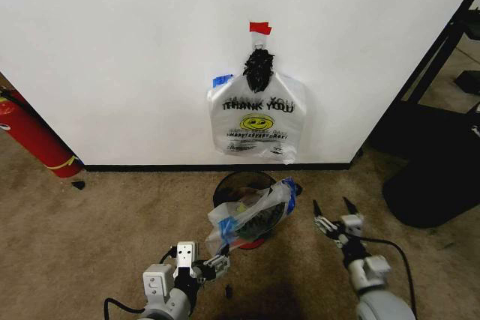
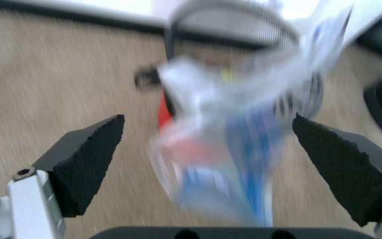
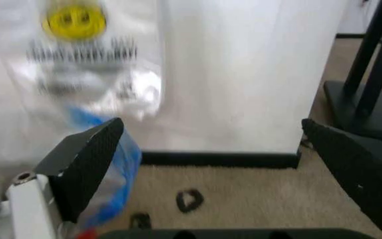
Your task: Pick up the garbage bag from the wall and place it over the trash bin.
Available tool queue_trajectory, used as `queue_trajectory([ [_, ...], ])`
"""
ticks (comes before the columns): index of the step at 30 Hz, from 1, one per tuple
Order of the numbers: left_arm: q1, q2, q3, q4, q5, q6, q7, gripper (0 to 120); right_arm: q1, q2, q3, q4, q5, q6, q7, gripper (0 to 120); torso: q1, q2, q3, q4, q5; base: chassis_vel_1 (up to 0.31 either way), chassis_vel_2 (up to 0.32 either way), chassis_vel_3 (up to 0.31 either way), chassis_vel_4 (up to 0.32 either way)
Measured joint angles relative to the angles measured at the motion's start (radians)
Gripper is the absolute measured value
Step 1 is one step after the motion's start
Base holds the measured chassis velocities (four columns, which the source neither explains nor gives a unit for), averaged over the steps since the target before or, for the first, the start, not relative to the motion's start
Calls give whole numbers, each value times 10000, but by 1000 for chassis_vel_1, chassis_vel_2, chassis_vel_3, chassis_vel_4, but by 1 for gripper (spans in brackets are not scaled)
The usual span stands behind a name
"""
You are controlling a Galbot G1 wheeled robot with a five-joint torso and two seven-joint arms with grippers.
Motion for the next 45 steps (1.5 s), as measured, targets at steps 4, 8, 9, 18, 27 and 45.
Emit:
queue_trajectory([
  [4, -75, 18, -241, 228, 1290, -1418, 536, 100, -586, 347, 160, 596, 222, 560, -94, 100, 0, 0, 1, 2, -1, 0, 0, 0, 0],
  [8, -419, 213, -546, 597, 2007, -2435, 1134, 100, -1201, 709, 284, 1195, 107, 998, -99, 100, 1, 0, 1, -4, -2, 0, 0, 0, 0],
  [9, -481, 248, -619, 674, 2177, -2648, 1289, 100, -1332, 783, 289, 1321, 8, 1128, -84, 100, 1, 0, 1, -7, -3, 0, 0, 0, 0],
  [18, -1719, -333, -1197, 1578, 2975, -3195, 2310, 100, -2135, 1398, -58, 1877, -1640, 2611, -21, 100, 1, 0, 1, -6, -3, 0, 0, 0, 0],
  [27, -4353, 1194, 34, 3466, 1950, -2193, 2816, 100, -3046, 1947, 27, 2433, -2121, 3181, 0, 100, 2, -2, 2, 1, -2, 0, 0, 0, 0],
  [45, -11200, 2520, 4141, 6527, -1856, 428, 5502, 100, -3501, 2512, 261, 2855, -2328, 3159, 77, 100, 3, -2, 3, -2, 1, 0, 0, 0, 0],
])
